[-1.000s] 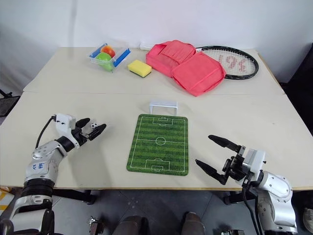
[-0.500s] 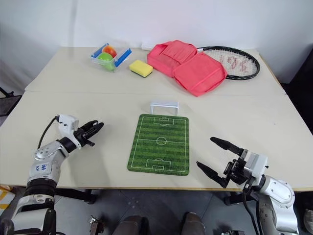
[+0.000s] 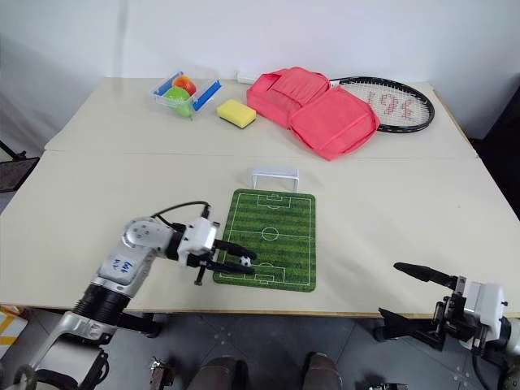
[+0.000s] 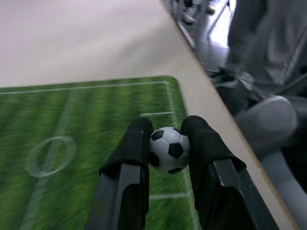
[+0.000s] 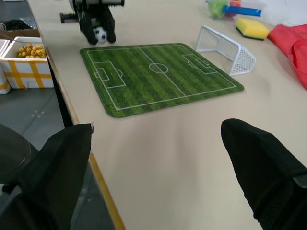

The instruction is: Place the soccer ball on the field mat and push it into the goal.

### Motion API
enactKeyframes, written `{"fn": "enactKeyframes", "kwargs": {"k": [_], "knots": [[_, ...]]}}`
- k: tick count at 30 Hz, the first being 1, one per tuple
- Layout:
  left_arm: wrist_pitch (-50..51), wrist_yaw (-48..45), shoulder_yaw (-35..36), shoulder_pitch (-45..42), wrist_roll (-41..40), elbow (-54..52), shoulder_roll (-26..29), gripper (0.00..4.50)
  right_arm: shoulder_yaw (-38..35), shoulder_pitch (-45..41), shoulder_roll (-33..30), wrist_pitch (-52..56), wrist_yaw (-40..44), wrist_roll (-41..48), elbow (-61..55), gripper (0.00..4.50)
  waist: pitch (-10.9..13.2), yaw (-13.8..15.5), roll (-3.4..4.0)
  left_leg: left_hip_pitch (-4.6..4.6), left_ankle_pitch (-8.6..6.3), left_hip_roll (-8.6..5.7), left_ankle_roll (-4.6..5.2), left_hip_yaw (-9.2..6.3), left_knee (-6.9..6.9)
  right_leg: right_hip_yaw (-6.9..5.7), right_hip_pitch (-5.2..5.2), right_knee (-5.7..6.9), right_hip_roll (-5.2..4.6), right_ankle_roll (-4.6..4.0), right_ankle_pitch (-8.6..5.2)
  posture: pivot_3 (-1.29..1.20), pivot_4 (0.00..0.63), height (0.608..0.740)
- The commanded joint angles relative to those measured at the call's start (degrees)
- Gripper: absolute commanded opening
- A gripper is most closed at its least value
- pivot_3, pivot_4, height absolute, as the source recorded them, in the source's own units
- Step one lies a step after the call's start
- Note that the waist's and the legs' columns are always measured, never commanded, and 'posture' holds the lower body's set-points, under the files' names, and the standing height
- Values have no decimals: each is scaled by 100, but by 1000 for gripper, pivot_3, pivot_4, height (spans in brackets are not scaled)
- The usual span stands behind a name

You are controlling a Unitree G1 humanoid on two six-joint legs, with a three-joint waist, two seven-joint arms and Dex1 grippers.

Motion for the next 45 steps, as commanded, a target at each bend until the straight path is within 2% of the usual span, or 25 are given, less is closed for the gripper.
{"fn": "enactKeyframes", "kwargs": {"k": [1, 17, 19, 24, 33, 37, 43, 45], "knots": [[-310, 315, -164, 147, 289, 48, -240, 866, -210, 135, 49, 27, -33, 175, -280, 4500, 0, 21, 1, 0, 0, 0, 0, 0, 0, 1, 0, -2, 0, 1, 1, 0, 150, 740], [-374, 588, -276, 173, 490, 207, -592, 866, 76, 238, 379, 380, -757, -9, -1150, 4500, 0, 31, 1, -7, -5, -1, 8, 1, 10, 7, 0, -12, 1, 7, 17, 0, 150, 740], [-344, 577, -280, 187, 486, 214, -594, 1596, 123, 236, 395, 400, -833, -21, -1207, 4500, 0, 32, 1, -6, -5, -1, 8, 0, 10, 7, 0, -12, 1, 7, 17, 0, 150, 740], [-478, 675, -237, 183, 536, 297, -624, 3069, 198, 197, 422, 464, -972, -49, -1304, 4500, 0, 32, 1, -6, -5, -2, 9, 1, 11, 7, 0, -12, 1, 7, 17, 0, 150, 740], [-468, 595, -157, 176, 373, 248, -668, 3069, 286, 138, 413, 545, -1100, -53, -1375, 4500, 0, 31, 1, -7, -5, -1, 9, 0, 11, 7, 0, -12, 1, 7, 17, 0, 150, 740], [-557, 759, 108, 210, 227, 183, -681, 3069, 357, 98, 404, 604, -1133, -55, -1383, 4500, 0, 28, 1, -7, -5, -1, 9, 0, 11, 7, 0, -12, 1, 7, 17, 0, 150, 740], [-402, 658, 787, 569, -413, -346, -283, 3069, 424, -30, 384, 674, -1106, -44, -1325, 4500, -1, 4, 2, -4, -5, -1, 9, 1, 9, 8, 0, -11, 1, 7, 18, 0, 150, 740], [-157, 335, 1148, 941, -911, -781, 138, 3069, 428, -147, 373, 691, -1082, -29, -1259, 4500, -1, -12, 2, -4, -5, 1, 9, 1, 9, 9, -1, -11, 2, 7, 18, 0, 150, 740]]}}
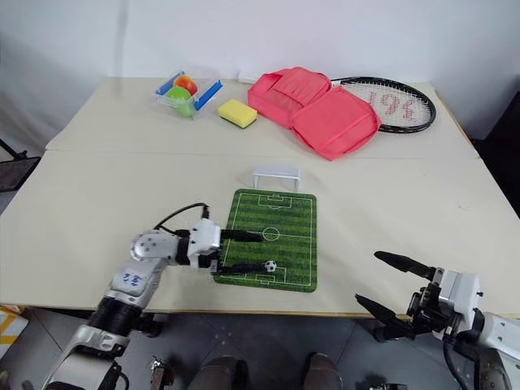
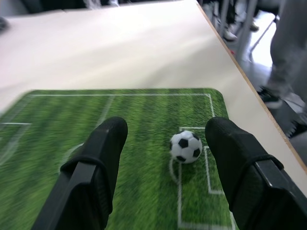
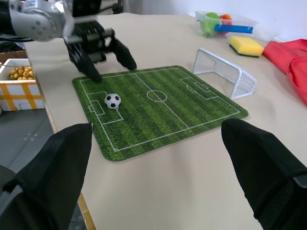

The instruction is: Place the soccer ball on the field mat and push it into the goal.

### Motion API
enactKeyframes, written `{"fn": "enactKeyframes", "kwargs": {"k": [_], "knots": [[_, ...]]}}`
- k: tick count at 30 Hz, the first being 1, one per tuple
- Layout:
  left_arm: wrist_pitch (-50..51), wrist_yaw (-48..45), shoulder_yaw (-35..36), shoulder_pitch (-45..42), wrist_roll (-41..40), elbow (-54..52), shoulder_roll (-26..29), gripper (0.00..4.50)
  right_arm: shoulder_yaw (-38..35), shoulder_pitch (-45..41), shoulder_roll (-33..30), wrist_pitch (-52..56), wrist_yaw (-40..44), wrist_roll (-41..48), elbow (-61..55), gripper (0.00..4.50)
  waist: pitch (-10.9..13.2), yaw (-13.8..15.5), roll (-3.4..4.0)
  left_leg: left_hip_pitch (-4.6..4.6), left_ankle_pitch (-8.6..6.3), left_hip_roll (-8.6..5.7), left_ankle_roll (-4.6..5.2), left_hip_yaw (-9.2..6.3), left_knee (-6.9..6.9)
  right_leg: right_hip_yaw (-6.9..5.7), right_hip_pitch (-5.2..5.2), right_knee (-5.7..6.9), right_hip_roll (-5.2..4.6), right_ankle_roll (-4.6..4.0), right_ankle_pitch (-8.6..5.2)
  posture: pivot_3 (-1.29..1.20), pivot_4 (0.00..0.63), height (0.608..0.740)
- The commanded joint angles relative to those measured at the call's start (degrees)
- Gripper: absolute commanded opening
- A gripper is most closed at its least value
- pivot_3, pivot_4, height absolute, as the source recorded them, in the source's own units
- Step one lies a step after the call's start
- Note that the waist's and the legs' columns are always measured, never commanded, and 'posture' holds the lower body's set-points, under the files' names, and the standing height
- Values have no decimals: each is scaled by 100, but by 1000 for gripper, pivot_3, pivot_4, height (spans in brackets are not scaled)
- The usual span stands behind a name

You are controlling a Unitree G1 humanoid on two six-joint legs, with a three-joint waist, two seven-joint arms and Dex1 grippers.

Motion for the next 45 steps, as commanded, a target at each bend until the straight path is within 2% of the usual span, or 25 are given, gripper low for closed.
{"fn": "enactKeyframes", "kwargs": {"k": [1, 6, 7, 9, 15, 16, 23, 27, 31, 34, 41, 43, 45], "knots": [[349, -472, 607, 495, -839, -788, 585, 3069, -34, -156, -19, -7, 36, 102, -30, 4500, 0, -18, 1, 1, -1, 4, -1, 2, 0, 3, 0, 0, 2, -1, 0, 0, 150, 740], [622, -873, 1230, 1375, -1294, -1120, 1393, 3069, -149, -311, -50, -9, 114, 185, 49, 4500, 3, 25, 5, 0, -3, 13, -2, 2, 1, 4, 0, -5, 11, -4, 3, 0, 150, 740], [697, -998, 1325, 1619, -1380, -1184, 1549, 2664, -170, -314, -71, -9, 165, 201, 55, 4500, 3, 16, 6, 0, -5, 13, 0, 2, 3, 5, 0, -4, 11, -5, 3, 0, 150, 740], [815, -1074, 1383, 2018, -1498, -1385, 1684, 2132, -186, -306, -120, -45, 326, 201, 73, 4500, 4, 24, 10, 2, -17, 18, 1, 6, 2, 9, -1, -5, 16, -5, 3, 0, 150, 740], [995, -650, 920, 2689, -1370, -2207, 1286, 210, -83, -244, -359, -246, 1127, 135, 171, 4500, 5, 33, 12, -3, -28, 30, 4, 13, 11, 10, -1, -12, 25, -5, 3, 0, 150, 740], [1001, -579, 837, 2700, -1311, -2261, 1220, 59, -102, -231, -376, -268, 1215, 139, 222, 4500, 5, 28, 13, -2, -28, 32, 4, 14, 12, 12, -1, -11, 27, -6, 4, 0, 150, 740], [1079, -150, 148, 2141, -966, -2147, 648, 59, -308, -187, -444, -404, 1418, 110, 612, 4500, 4, 30, 16, 2, -29, 38, 3, 24, 20, 18, 0, -11, 34, -12, 7, 0, 150, 740], [1133, -27, -331, 1571, -799, -1757, 123, 59, -438, -91, -396, -475, 1290, 87, 743, 4500, 0, 34, 21, 2, -29, 38, 2, 25, 23, 19, 0, -10, 35, -12, 9, 0, 150, 740], [1135, 9, -496, 1314, -642, -1483, -9, 59, -520, 13, -354, -487, 1243, 92, 725, 4500, -2, 14, 26, 3, -29, 41, 2, 28, 24, 20, 0, -9, 38, -13, 9, 0, 150, 740], [985, 212, -725, 772, -208, -801, -275, 59, -727, 544, -153, -545, 1060, 119, 374, 4500, -12, 70, 43, 3, -29, 41, 2, 29, 25, 20, 0, -11, 39, -13, 9, 0, 150, 740], [729, 554, -716, 209, 110, 36, -781, 59, -728, 976, 140, -583, 520, 31, -127, 4500, -14, 125, 45, -4, -36, 42, 5, 34, 47, 24, 0, -12, 40, -9, 12, 0, 150, 740], [574, 836, -685, -8, 311, 323, -970, 59, -701, 1002, 288, -611, 255, -52, -220, 4500, -14, 136, 45, -5, -37, 42, 6, 34, 52, 25, 0, -10, 40, -9, 12, 0, 150, 740], [197, 1547, -476, -366, 608, 837, -1248, 59, -715, 929, 532, -627, -223, -134, -325, 4500, -14, 163, 45, -8, -39, 42, 7, 33, 60, 25, 0, -10, 40, -9, 12, 0, 150, 740]]}}
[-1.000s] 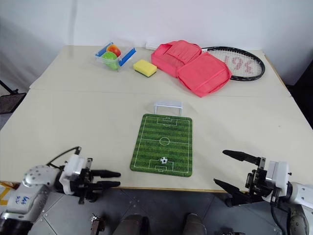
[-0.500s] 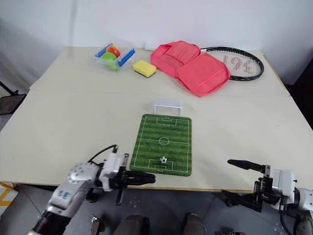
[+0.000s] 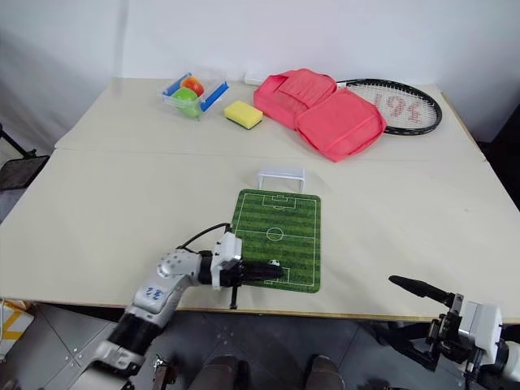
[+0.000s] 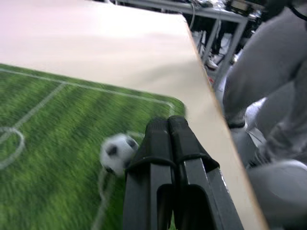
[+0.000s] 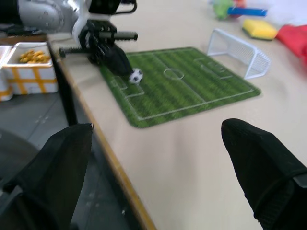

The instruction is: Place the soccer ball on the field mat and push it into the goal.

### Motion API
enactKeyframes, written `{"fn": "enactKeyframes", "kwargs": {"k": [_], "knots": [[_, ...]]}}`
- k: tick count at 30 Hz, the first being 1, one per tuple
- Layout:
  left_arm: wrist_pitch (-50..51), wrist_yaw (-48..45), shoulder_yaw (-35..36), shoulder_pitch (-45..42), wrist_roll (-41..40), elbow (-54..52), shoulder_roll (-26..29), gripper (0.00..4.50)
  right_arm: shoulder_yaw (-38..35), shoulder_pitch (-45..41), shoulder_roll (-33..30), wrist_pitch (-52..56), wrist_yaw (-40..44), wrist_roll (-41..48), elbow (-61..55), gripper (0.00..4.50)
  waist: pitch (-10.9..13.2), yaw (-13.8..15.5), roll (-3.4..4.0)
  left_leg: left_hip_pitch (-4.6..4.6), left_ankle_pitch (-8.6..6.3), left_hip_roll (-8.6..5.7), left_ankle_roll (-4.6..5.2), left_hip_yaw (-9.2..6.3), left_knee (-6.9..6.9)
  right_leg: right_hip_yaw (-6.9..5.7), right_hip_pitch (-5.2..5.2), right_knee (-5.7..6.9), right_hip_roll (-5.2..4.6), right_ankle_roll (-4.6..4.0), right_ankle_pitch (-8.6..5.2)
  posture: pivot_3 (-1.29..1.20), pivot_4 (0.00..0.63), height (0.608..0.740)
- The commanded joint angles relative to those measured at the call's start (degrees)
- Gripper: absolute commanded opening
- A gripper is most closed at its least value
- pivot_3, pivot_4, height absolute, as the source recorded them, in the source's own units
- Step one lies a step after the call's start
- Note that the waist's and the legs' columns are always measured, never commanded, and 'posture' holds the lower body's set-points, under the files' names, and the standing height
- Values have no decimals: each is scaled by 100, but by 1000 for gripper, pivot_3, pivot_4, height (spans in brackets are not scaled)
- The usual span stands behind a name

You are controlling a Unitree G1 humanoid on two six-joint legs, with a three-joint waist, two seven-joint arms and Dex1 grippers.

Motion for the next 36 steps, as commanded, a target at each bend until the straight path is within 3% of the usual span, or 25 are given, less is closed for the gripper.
{"fn": "enactKeyframes", "kwargs": {"k": [1, 7, 10, 13, 17, 24, 30, 36], "knots": [[-610, 1036, 365, -518, 393, 665, -351, 59, -146, -68, 342, -110, -773, -96, -300, 4500, 0, 25, 0, -1, -1, 0, 1, 0, 4, 0, 0, 1, 0, 0, 0, 0, 150, 740], [-1595, 1876, 920, -1293, 598, 1675, -467, 59, 57, -221, 858, -80, -1786, -447, -593, 4500, 0, 9, 0, -7, -10, 0, 2, 0, 11, -1, -4, 1, 1, 4, 3, 0, 150, 740], [-1697, 1274, 1117, -1243, 169, 1487, -262, 59, 179, -354, 1115, 15, -2333, -528, -768, 4500, -2, -7, 3, -7, -14, 1, 3, 3, 10, 0, -5, 0, 3, 4, 3, 0, 150, 740], [-1367, 191, 1541, -527, -557, 745, 628, 59, 351, -605, 1234, -10, -2655, -648, -825, 4500, -3, -162, 10, -4, -17, 11, -1, 6, 7, 3, -8, 1, 12, 4, 2, 0, 150, 740], [-910, 42, 2174, 325, -1025, 36, 1442, 59, 314, -827, 1044, 16, -2616, -534, -640, 4500, -1, -245, 20, 4, -18, 19, -5, 15, -2, 17, -15, 7, 18, 0, 1, 0, 150, 740], [-553, 837, 3322, 1335, -1113, -540, 2011, 59, 363, -1294, 716, -8, -2315, -399, -77, 4500, 0, -133, 20, 1, -30, 17, 8, 14, 20, 23, -11, 9, 14, 4, 3, 0, 150, 740], [-682, 1161, 3758, 2184, -949, -826, 2112, 59, 419, -1820, 537, -83, -1963, -304, 508, 4500, 1, -157, 23, 4, -37, 19, 7, 25, 19, 31, -13, 7, 17, 4, 3, 0, 150, 740], [-636, 1691, 3864, 2362, -916, -1021, 1942, 59, 499, -2138, 496, -139, -1755, -358, 862, 4500, 1, -119, 23, 3, -37, 20, 7, 26, 20, 31, -14, 8, 17, 4, 3, 0, 150, 740]]}}
